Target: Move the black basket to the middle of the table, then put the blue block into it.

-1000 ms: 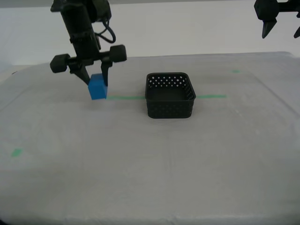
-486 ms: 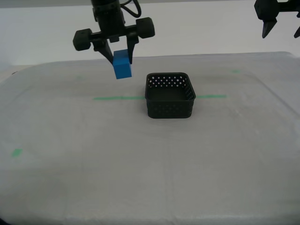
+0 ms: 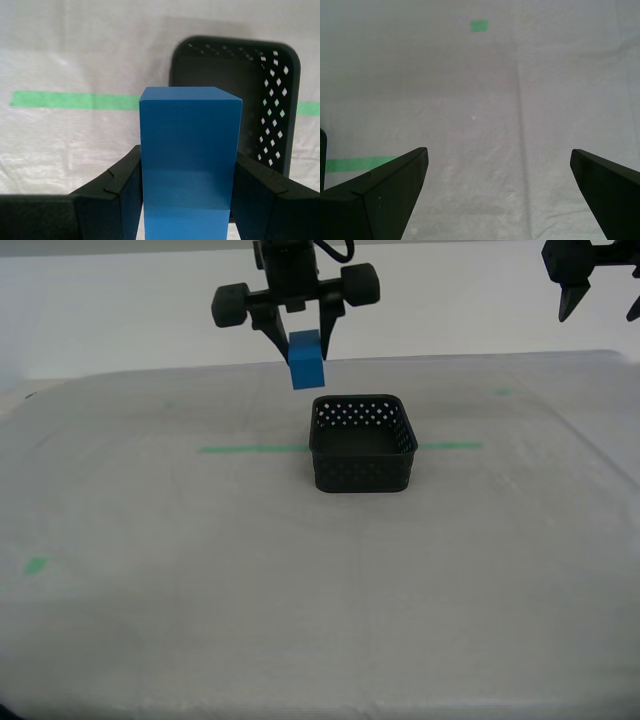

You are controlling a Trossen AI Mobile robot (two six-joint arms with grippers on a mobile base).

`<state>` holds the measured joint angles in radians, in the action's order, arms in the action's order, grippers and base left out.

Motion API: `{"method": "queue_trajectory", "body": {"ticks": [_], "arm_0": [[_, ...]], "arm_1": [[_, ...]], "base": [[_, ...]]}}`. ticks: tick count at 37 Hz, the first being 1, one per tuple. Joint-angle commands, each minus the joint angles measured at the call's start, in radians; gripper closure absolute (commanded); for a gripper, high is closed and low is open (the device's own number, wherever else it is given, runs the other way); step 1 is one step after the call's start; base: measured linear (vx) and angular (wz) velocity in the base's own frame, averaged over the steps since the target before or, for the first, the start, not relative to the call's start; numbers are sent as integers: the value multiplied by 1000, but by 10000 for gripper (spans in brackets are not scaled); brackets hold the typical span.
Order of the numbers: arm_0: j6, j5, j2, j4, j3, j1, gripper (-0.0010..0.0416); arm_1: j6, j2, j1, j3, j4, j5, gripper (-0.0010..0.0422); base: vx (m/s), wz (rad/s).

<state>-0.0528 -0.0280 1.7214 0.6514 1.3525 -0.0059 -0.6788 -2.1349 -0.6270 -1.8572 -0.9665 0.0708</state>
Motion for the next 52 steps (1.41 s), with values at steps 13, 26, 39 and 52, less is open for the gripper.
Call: {"method": "queue_trajectory", "body": {"ticks": [13, 26, 39, 52], "arm_0": [[1, 1, -1, 0, 0, 0, 7], [1, 0, -1, 0, 0, 0, 7], [1, 0, -1, 0, 0, 0, 7], [1, 1, -1, 0, 0, 0, 7]], "arm_1": [[6, -206, -53, -232, -77, -9, 412], [-35, -249, -76, -254, -70, -18, 412], [-48, -249, -77, -187, -44, -10, 412], [-27, -249, -77, -170, -33, -10, 368]], "base": [[0, 0], [0, 0], [0, 0], [0, 0]]}}
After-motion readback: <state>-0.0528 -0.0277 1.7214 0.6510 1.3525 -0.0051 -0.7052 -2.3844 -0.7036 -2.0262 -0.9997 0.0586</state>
